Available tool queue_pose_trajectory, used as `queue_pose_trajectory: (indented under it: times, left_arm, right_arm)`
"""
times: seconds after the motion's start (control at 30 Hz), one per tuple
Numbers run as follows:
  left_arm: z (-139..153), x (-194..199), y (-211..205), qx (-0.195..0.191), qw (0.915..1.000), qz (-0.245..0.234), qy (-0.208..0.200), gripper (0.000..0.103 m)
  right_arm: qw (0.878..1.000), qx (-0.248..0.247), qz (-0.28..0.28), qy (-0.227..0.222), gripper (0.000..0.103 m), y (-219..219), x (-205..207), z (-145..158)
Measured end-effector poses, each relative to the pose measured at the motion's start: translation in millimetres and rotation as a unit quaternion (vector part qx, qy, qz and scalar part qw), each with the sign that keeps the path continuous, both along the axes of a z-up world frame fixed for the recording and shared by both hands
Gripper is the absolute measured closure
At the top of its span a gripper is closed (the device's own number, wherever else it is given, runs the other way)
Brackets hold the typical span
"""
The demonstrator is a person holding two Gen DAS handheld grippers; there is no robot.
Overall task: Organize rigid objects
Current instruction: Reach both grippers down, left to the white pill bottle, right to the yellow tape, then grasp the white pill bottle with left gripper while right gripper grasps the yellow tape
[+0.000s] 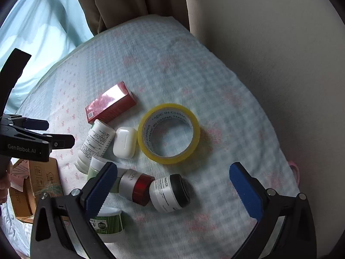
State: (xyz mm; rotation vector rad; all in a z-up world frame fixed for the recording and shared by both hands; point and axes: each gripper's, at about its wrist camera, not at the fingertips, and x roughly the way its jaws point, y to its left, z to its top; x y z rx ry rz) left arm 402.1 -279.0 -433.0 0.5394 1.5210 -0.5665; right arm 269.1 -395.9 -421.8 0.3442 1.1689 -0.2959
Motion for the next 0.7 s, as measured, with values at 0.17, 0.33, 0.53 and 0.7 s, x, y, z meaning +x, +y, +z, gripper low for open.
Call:
queue_pose_trajectory:
  times: [0.17, 0.33, 0.53, 0.7]
  left_arm:
    - [-37.5, 5.7, -9.9, 0.034, 0.9990, -0.011, 0.028, 0.014]
    - [-63.2, 13.5, -17.2, 0.051, 0.9964, 0.005, 0.067, 0.014]
    - [-87.3, 12.9, -32.3, 0.069, 0.9931, 0.005, 0.095, 0.032]
    - [-104.1, 6.1, -48.2, 0.074, 0.9913, -0.006, 0.109, 0.051]
  right_arm:
    - [0.999, 0.006, -0.011, 0.030, 0.000, -2.4, 17.9, -37.4]
    - [0.999, 0.008, -0.002, 0.035, 0.000, -5.9, 31.5, -50.2]
    - [0.998, -0.011, 0.028, 0.060, 0.000, 0.3, 46.7, -55.8]
    - [0.996, -0.031, 0.045, 0.071, 0.007, 2.9, 54.5, -60.5]
